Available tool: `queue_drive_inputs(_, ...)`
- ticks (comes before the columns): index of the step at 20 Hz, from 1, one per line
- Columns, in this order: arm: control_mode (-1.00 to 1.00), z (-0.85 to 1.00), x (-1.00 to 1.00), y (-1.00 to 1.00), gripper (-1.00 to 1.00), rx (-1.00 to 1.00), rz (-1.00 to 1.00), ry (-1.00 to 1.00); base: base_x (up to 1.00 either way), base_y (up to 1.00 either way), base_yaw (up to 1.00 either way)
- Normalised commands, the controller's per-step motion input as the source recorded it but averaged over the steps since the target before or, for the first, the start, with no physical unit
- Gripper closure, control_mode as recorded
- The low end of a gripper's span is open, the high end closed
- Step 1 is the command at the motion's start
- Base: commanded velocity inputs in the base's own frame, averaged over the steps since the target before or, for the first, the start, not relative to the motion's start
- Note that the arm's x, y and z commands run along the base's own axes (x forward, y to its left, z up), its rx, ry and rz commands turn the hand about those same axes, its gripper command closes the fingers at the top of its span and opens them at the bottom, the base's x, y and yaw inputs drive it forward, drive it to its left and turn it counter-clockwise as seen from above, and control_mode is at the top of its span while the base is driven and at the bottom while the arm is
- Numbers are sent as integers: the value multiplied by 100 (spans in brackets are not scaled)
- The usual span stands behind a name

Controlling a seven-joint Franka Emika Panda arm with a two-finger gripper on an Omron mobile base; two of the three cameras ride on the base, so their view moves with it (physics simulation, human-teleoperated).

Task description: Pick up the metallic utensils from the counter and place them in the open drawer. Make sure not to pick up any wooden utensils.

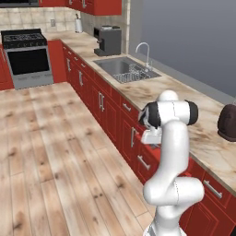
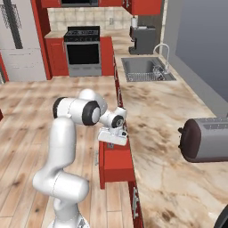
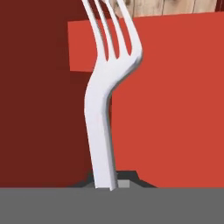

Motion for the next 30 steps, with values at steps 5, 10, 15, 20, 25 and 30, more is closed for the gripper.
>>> queue_drive_inputs(5,-100,-30,-32,57,100,0,0,0,0,0,0)
queue_drive_inputs(10,-100,-15,-41,61,100,0,0,0,0,0,0)
queue_drive_inputs(15,-100,-6,-52,80,100,0,0,-1,0,0,0)
queue_drive_inputs(20,-100,0,-63,85,100,0,0,-5,0,0,0)
queue_drive_inputs(25,-100,9,-49,76,100,0,0,-3,0,0,0)
queue_drive_inputs(30,-100,54,-25,31,100,0,0,0,0,0,0)
